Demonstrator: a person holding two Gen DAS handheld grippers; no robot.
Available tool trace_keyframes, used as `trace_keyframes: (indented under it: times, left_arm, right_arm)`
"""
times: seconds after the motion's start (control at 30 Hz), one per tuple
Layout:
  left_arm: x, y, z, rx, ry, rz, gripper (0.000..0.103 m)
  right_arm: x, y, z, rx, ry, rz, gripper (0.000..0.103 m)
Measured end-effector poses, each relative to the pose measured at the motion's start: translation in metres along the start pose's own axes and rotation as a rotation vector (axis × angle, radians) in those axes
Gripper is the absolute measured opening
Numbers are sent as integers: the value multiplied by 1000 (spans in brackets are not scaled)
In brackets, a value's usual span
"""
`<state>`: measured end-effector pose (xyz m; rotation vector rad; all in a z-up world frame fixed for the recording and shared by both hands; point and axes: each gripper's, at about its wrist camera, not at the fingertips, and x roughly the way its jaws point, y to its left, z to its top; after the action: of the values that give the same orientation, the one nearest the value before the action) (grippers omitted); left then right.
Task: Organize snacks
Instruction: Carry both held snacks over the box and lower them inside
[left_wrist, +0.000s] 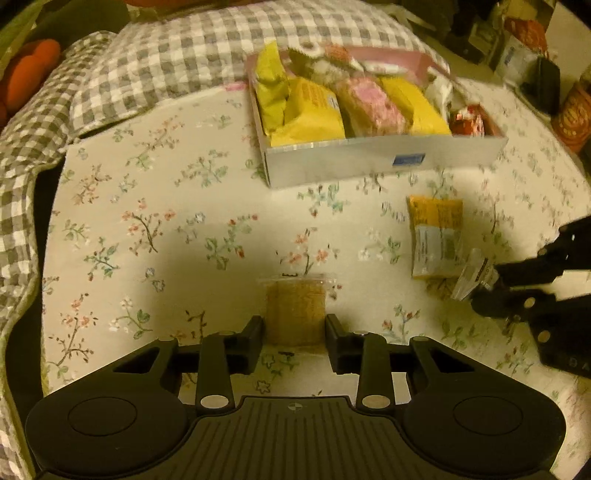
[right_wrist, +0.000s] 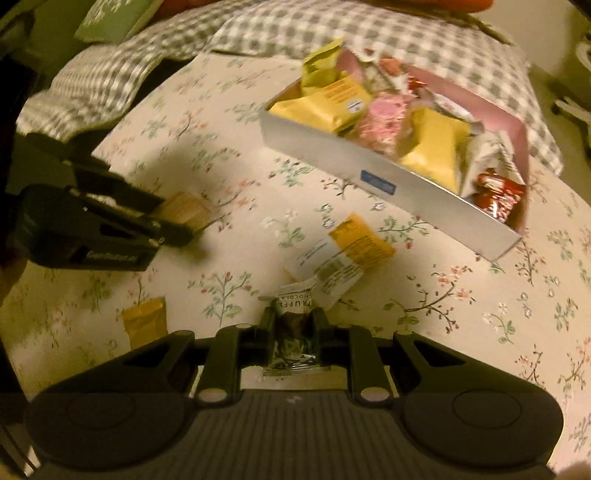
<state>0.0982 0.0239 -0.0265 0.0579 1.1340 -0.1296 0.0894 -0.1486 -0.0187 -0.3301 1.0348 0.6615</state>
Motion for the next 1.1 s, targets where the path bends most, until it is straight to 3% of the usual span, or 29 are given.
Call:
trace_keyframes:
  times: [0.17,0.43,0.8,1.1]
  left_arm:
    - [-14,2,6,-29,-38,-15,32]
    - [-24,-4,24,-30,-91,-21,32]
    - [-27,-22,79,-33,-170,-73,32]
    - [-10,-34,130,-84,-251,-118,32]
  right_arm:
    - [-11,-2,8,55,-46,36,18]
    - [-21,-39,13,191,-81,-10,18]
    - [-35,-98,26,410,-154,-41,18]
    - [-50,-151,65,464,-245,-75,18]
